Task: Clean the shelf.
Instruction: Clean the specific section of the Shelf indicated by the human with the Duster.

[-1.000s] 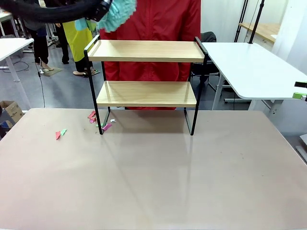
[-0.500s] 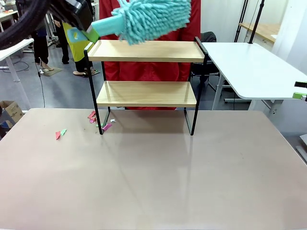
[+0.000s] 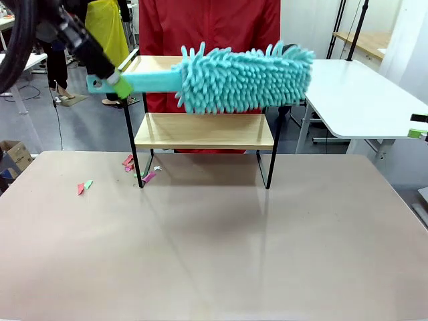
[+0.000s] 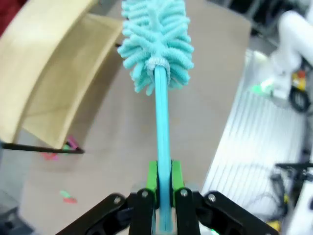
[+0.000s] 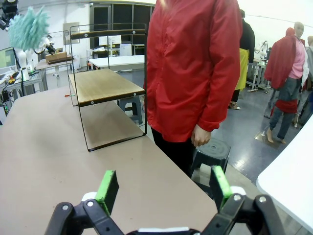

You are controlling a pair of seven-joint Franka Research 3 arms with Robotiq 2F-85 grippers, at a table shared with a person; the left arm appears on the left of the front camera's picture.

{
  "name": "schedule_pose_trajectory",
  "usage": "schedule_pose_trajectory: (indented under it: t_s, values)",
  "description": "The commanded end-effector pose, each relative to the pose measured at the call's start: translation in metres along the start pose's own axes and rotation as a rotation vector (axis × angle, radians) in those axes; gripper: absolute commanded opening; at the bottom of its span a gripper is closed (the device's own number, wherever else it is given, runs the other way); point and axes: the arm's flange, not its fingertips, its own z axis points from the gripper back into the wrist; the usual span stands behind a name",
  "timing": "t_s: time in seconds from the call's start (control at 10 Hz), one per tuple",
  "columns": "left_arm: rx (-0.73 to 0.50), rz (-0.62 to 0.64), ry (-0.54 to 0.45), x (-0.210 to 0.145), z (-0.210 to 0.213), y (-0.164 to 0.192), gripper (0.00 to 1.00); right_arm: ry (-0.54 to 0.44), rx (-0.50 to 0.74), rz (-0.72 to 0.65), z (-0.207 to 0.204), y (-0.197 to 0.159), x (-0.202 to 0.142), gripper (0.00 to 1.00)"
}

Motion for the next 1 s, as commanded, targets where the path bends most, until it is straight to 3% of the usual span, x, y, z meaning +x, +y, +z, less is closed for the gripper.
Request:
schedule_pose_trajectory:
  t_s: [0.0, 0.2, 0.6, 0.9]
  values:
    - [0.027, -0.143, 0.127, 0.001, 0.005, 0.014, 0.14, 0.028, -0.01, -0.012, -0.002, 0.002, 0.006, 1.0]
    - [0.016, -0.194, 0.312, -0.014, 0.008, 0.018, 0.14, 0.028, -0.01, -0.012, -0.002, 0.002, 0.006, 1.0]
    - [-0.061, -0.155, 0.653, -0.047, 0.038, 0.019, 0.14, 0.028, -0.01, -0.012, -0.002, 0.002, 0.006, 1.0]
    - [-0.027, -0.125, 0.762, -0.053, 0.074, 0.015, 0.14, 0.028, -0.01, -0.012, -0.002, 0.002, 0.006, 1.0]
